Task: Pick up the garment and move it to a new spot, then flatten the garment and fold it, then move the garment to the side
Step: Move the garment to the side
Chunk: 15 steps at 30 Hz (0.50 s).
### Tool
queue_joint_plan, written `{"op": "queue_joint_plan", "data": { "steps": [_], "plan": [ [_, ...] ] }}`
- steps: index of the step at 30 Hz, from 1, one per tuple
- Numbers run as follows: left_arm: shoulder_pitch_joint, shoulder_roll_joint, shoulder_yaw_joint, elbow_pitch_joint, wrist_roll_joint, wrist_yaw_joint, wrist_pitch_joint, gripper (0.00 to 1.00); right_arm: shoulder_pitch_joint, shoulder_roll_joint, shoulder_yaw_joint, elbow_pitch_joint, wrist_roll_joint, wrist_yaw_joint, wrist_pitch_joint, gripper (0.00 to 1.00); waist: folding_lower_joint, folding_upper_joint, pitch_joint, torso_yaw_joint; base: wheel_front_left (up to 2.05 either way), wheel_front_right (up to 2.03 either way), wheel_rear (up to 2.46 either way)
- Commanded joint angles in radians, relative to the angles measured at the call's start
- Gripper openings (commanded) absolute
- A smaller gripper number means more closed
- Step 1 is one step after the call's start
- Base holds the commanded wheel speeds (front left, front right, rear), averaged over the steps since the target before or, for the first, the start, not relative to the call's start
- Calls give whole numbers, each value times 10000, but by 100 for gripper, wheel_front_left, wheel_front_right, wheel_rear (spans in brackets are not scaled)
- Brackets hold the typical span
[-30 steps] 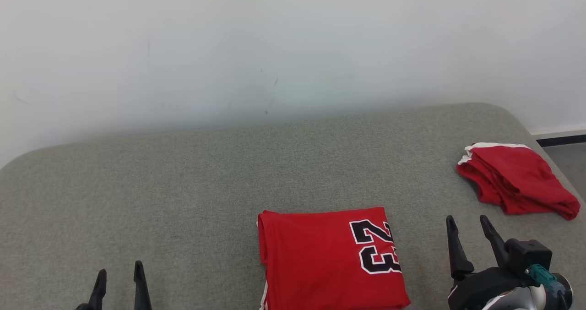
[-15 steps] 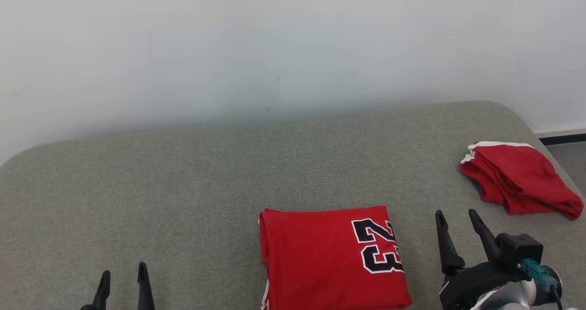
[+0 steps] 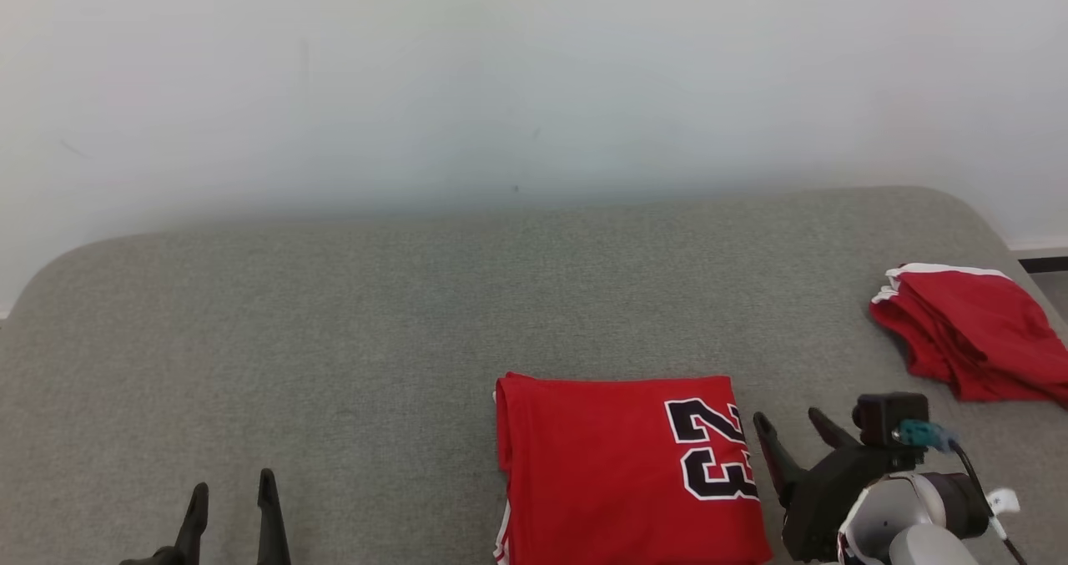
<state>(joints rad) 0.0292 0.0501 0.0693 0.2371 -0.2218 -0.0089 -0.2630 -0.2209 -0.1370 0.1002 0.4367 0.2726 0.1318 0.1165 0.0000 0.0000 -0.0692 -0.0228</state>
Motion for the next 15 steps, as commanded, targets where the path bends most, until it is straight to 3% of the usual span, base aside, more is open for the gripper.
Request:
{"op": "queue_joint_plan", "data": {
  "steps": [1, 7, 15],
  "plan": [
    [-57, 2, -20, -26, -21, 18, -12, 100, -194, -170, 145, 133, 187, -24, 547, 100, 0, 0, 60, 166, 0, 0, 0],
    [-36, 4, -246, -29, -101, 57, -12, 100, -870, -308, 154, 1254, 577, -24, 2887, 100, 0, 0, 231, 653, 0, 0, 0],
    [53, 5, -518, 45, -156, 78, -12, 100, -1107, -256, -134, 2529, 388, -24, 3872, 100, 0, 0, 446, 1328, 0, 0, 0]
  ]
}}
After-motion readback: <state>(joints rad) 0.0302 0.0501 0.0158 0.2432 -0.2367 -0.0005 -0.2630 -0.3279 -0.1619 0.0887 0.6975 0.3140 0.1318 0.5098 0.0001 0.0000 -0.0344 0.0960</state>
